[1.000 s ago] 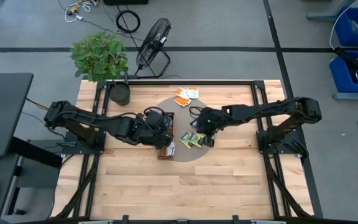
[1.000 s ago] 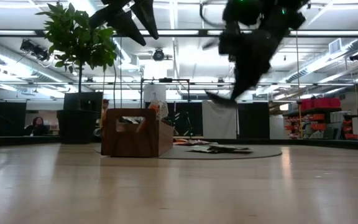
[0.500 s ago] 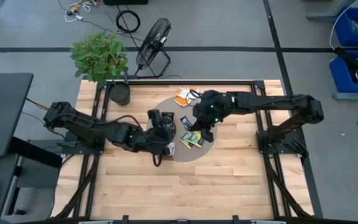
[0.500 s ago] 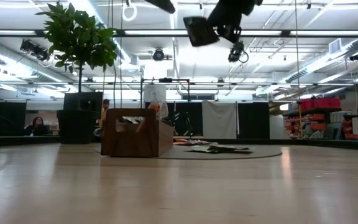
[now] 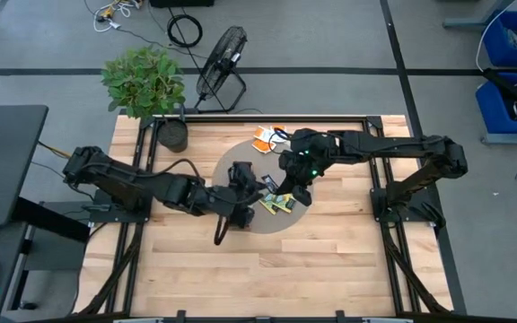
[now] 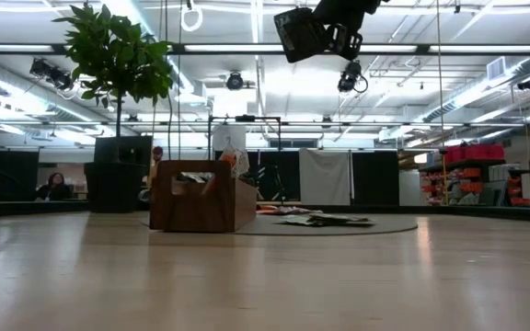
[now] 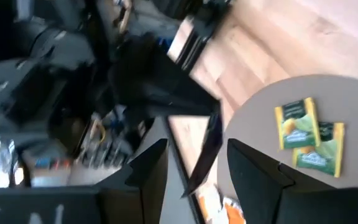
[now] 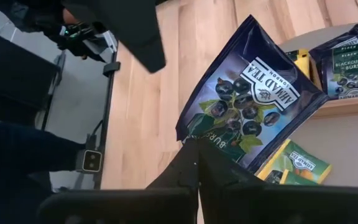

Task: Pick & Place Tea
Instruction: Put the violet tea bag into the top section of the wooden organizer

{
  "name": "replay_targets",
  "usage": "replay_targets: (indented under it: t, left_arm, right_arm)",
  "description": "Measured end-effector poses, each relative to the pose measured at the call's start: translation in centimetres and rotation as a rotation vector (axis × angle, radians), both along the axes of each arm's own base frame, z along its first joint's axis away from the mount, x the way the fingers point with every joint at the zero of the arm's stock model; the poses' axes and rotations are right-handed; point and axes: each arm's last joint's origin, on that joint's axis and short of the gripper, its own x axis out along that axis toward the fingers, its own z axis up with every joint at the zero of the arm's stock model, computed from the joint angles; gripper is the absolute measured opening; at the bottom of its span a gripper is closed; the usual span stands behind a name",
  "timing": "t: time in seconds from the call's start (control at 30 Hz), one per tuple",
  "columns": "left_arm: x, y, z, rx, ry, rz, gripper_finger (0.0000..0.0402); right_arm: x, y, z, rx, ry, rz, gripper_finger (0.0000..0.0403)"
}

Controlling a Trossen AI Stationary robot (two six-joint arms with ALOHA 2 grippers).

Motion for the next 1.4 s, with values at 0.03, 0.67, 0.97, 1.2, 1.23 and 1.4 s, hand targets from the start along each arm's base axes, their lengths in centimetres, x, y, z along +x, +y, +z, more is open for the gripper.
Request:
replay_targets:
  t: [0.03, 0.67, 0.97, 1.2, 1.23, 1.4]
  left_arm:
    - [0.0, 0.1, 0.0, 0.002, 0.006, -0.017, 0.0172]
    - [0.8, 2.9, -0.2, -0.07, 0.031, -0.074, 0.0166]
    - [1.0, 3.4, -0.4, -0.07, 0.039, -0.062, 0.0062]
    - [1.0, 3.4, -0.4, -0.07, 0.039, -0.06, 0.0007]
    - [1.0, 3.4, -0.4, -0.069, 0.039, -0.059, 0.0005]
    - [1.0, 3.4, -0.4, -0.105, 0.018, -0.018, 0.0003]
  right_arm:
    - [0.0, 0.0, 0.0, 0.001, 0.0, 0.001, 0.0]
    - [0.4, 0.2, 0.5, 0.036, -0.051, 0.002, 0.0]
    - [0.4, 0.2, 0.5, 0.035, -0.053, 0.003, 0.0]
    - [0.4, 0.2, 0.5, 0.033, -0.054, 0.004, 0.0]
    - [0.4, 0.2, 0.5, 0.03, -0.056, 0.007, 0.0]
    - [0.4, 0.2, 0.5, 0.024, -0.066, 0.034, 0.0016]
